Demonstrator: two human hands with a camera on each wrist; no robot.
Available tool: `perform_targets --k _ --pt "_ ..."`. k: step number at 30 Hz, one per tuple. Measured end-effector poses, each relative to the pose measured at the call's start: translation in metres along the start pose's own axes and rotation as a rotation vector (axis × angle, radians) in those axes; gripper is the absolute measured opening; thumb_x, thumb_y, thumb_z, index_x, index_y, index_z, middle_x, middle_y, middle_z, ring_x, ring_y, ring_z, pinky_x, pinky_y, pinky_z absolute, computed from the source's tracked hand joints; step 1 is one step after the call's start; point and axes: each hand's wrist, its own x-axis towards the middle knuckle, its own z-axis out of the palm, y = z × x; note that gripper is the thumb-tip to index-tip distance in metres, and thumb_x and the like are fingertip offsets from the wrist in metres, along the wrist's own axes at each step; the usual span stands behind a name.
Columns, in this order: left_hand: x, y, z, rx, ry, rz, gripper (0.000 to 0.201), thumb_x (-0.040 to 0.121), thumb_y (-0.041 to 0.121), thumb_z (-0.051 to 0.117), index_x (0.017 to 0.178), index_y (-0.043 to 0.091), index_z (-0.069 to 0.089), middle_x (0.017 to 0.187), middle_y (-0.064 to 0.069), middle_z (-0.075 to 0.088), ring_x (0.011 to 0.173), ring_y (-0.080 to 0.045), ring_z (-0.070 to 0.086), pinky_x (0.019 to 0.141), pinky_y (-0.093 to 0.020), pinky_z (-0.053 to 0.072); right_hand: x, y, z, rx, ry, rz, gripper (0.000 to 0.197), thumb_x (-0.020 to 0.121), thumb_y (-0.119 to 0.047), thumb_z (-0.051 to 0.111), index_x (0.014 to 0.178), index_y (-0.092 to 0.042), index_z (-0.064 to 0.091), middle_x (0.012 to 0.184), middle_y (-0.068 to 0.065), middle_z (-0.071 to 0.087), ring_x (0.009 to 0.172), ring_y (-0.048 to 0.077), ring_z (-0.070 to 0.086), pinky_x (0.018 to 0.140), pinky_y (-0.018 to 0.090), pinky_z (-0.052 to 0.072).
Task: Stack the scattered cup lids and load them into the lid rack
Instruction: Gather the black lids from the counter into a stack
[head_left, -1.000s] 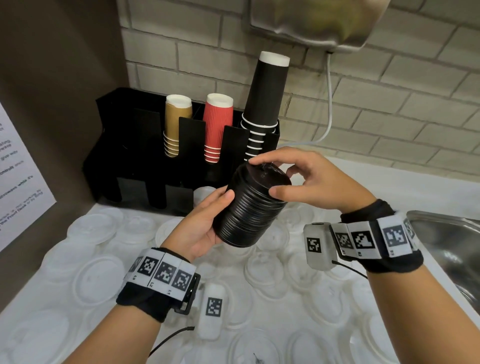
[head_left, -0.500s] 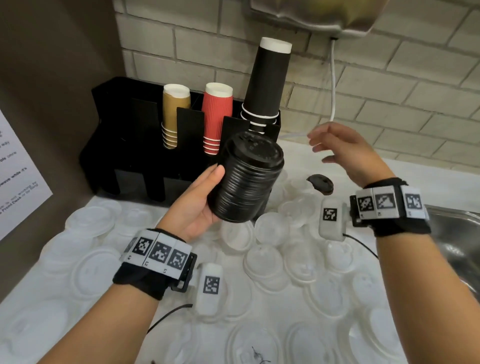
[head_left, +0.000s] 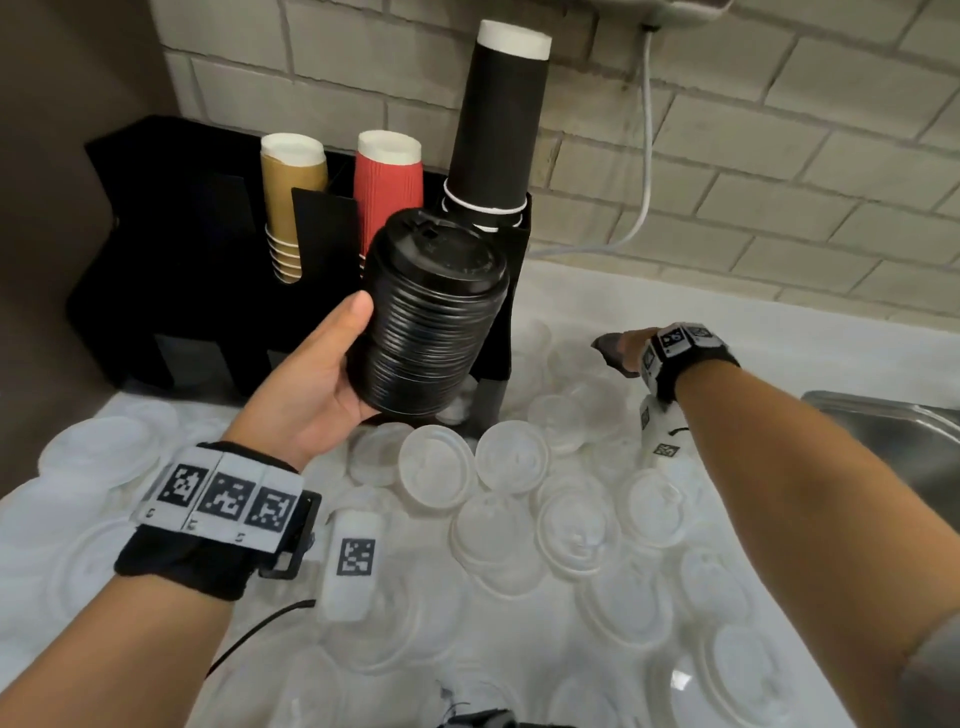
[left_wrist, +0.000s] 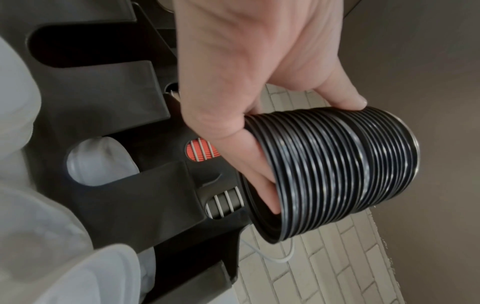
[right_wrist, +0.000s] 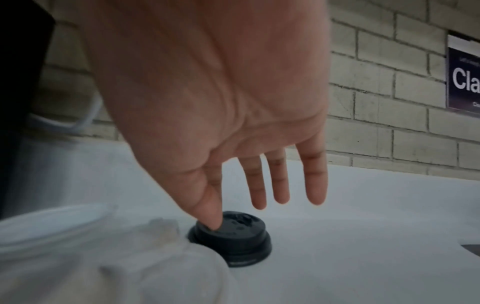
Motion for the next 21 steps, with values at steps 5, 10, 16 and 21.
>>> perform_targets --k 5,10,16,21 --pt "0.005 0.001 -0.005 0.016 -0.014 0.002 0.068 0.062 0.057 0.083 0.118 0.022 0.067 0.124 -0.005 0.067 0.114 -0.022 0.064 0.077 -0.036 0.058 0.02 0.008 0.005 -0.064 -0.087 0.015 0.06 0.087 -0.029 0.058 0.143 -0.037 0.037 0.143 0.005 0.048 0.119 0.032 0.054 0.086 0.033 0.044" --pt "0.006 0.0 -0.008 0.038 -0.025 0.009 0.06 0.064 0.057 0.081 0.114 0.025 0.07 0.124 -0.004 0.067 0.115 -0.022 0.064 0.078 -0.036 0.058 0.028 0.002 0.002 -0.135 -0.188 0.06 0.03 0.075 -0.03 0.072 0.053 -0.027 0.051 0.077 -0.004 0.057 0.078 0.019 0.058 0.075 0.028 0.049" --pt "0.003 -0.003 -0.009 0.06 -0.005 0.013 0.062 0.058 0.06 0.085 0.108 0.027 0.073 0.118 -0.002 0.07 0.109 -0.02 0.067 0.073 -0.036 0.059 0.01 0.005 0.001 -0.043 -0.222 0.04 0.026 0.069 -0.02 0.074 0.091 -0.02 0.061 0.097 0.006 0.063 0.087 0.025 0.061 0.077 0.029 0.05" --pt "0.001 -0.004 -0.009 0.06 -0.012 0.014 0.061 0.057 0.06 0.084 0.107 0.027 0.073 0.117 -0.002 0.071 0.107 -0.02 0.068 0.072 -0.035 0.059 -0.005 0.01 0.007 0.035 -0.141 0.078 0.054 0.069 -0.025 0.069 0.118 -0.022 0.046 0.113 0.01 0.058 0.09 0.03 0.058 0.067 0.031 0.044"
